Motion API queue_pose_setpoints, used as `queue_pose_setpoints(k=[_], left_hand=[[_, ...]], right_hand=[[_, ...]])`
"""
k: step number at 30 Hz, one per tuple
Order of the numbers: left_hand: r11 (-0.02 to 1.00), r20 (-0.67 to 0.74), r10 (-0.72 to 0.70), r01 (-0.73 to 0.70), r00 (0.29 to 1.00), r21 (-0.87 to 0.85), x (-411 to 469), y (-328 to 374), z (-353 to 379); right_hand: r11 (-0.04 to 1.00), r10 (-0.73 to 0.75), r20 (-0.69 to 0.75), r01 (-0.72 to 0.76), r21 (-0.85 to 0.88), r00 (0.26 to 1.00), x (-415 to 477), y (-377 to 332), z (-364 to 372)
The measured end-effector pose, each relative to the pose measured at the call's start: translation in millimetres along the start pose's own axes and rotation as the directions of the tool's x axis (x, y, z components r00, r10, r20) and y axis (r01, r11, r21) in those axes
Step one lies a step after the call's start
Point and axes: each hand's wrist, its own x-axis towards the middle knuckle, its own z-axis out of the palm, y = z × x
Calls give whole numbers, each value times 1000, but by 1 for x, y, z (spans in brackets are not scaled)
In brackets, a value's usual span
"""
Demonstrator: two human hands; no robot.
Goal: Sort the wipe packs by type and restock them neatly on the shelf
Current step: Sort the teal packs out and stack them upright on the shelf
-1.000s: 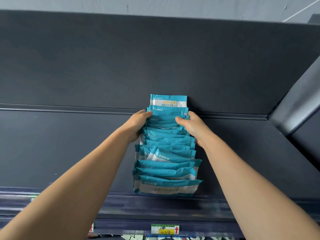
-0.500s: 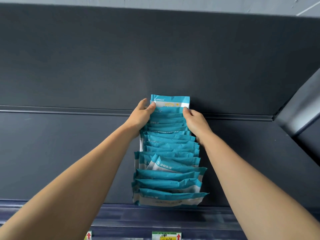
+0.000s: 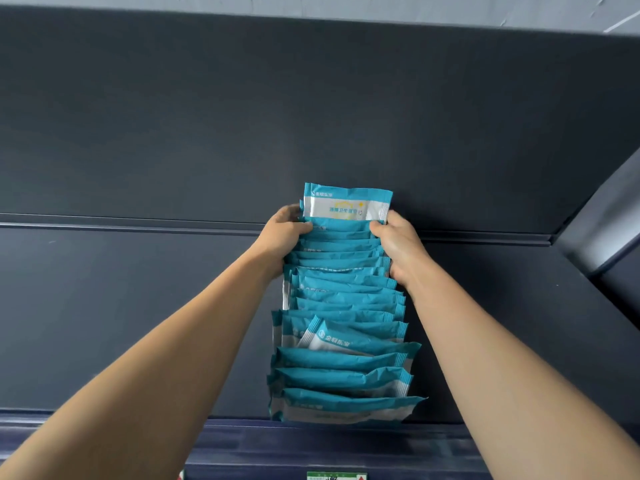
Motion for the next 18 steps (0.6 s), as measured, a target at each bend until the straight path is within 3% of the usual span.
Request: queue_pose_setpoints(k=[3, 7, 11, 14, 18], left_hand=[[993, 20, 104, -105, 994, 47, 3, 3, -3], [989, 30, 4, -8, 1000, 147, 3, 6, -1], [997, 41, 35, -38, 999, 67, 4, 0, -2], [1000, 1, 11, -11, 1000, -2, 6, -1, -3], [992, 39, -119, 116, 992, 59, 10, 0, -3]], right_hand=[[995, -80, -30, 77, -70, 996, 3, -4, 3], [982, 35, 18, -31, -185, 999, 4, 1, 2], [998, 33, 59, -30, -49, 998, 1, 2, 0], [988, 117, 29, -119, 93, 993, 0, -1, -1], [987, 150, -4, -150, 57, 989, 4, -1, -2]])
